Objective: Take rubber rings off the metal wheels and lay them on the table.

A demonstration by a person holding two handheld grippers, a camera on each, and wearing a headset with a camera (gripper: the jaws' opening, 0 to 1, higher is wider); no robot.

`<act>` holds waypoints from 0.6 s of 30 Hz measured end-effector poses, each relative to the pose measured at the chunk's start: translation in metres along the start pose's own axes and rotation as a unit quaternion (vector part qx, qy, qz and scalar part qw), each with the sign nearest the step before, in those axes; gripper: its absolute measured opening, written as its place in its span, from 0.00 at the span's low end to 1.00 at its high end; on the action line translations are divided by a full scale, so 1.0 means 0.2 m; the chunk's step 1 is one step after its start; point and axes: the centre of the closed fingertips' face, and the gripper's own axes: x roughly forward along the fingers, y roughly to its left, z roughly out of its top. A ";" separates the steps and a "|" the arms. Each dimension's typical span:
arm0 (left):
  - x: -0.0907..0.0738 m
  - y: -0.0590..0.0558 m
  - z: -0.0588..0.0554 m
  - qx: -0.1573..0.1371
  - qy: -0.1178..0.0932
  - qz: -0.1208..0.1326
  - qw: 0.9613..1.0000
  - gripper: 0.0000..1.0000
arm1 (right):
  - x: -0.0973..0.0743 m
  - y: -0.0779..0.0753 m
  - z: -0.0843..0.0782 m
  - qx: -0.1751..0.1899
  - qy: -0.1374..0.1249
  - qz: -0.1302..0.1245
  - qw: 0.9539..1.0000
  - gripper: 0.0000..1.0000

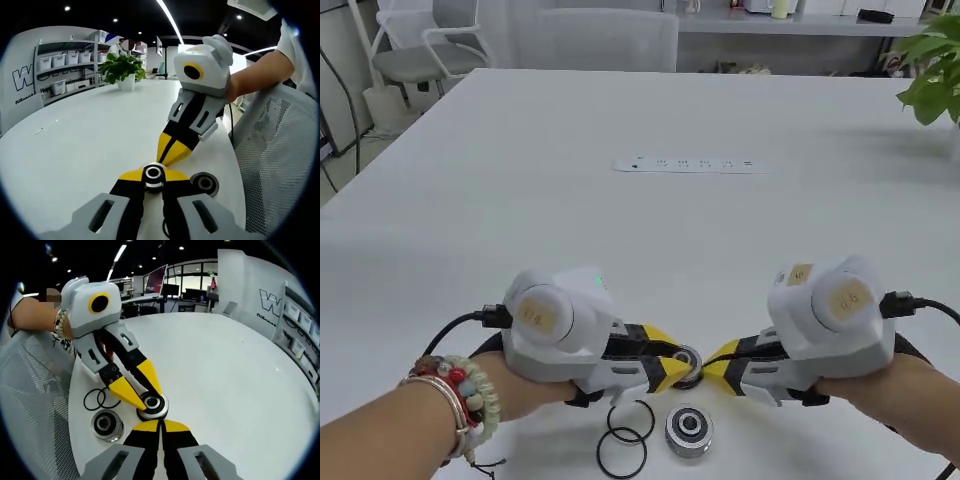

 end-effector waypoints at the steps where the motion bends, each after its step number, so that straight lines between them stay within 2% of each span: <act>1: 0.00 0.00 0.00 -0.001 0.000 0.000 1.000 0.08 | 0.00 -0.01 0.00 0.027 -0.002 -0.002 1.000 0.00; 3: 0.00 0.00 0.00 0.000 0.000 0.000 1.000 0.08 | 0.00 -0.01 0.00 0.067 -0.001 0.000 0.998 0.00; 8: 0.00 0.00 0.00 0.002 0.001 0.000 1.000 0.08 | 0.00 -0.01 -0.01 0.132 -0.001 0.001 0.991 0.00; 9: 0.00 0.00 0.00 0.002 0.001 0.000 1.000 0.08 | 0.00 -0.02 -0.01 0.163 -0.005 0.005 0.987 0.00; 11: 0.00 0.00 0.00 0.003 0.001 0.000 1.000 0.08 | 0.00 -0.02 -0.01 0.197 -0.009 0.014 0.980 0.00; 12: 0.00 0.00 0.00 0.003 0.001 0.000 1.000 0.08 | 0.00 -0.03 -0.01 0.222 -0.014 0.015 0.975 0.00; 14: 0.00 0.00 0.00 0.004 0.002 0.000 1.000 0.08 | -0.01 -0.03 -0.01 0.253 -0.015 0.016 0.967 0.00; 17: 0.00 0.00 0.00 0.005 0.002 0.000 1.000 0.08 | -0.02 -0.03 0.00 0.269 -0.017 0.018 0.963 0.00; 18: 0.00 0.00 0.00 0.005 0.002 -0.001 1.000 0.08 | -0.02 -0.03 0.01 0.283 -0.021 0.020 0.959 0.00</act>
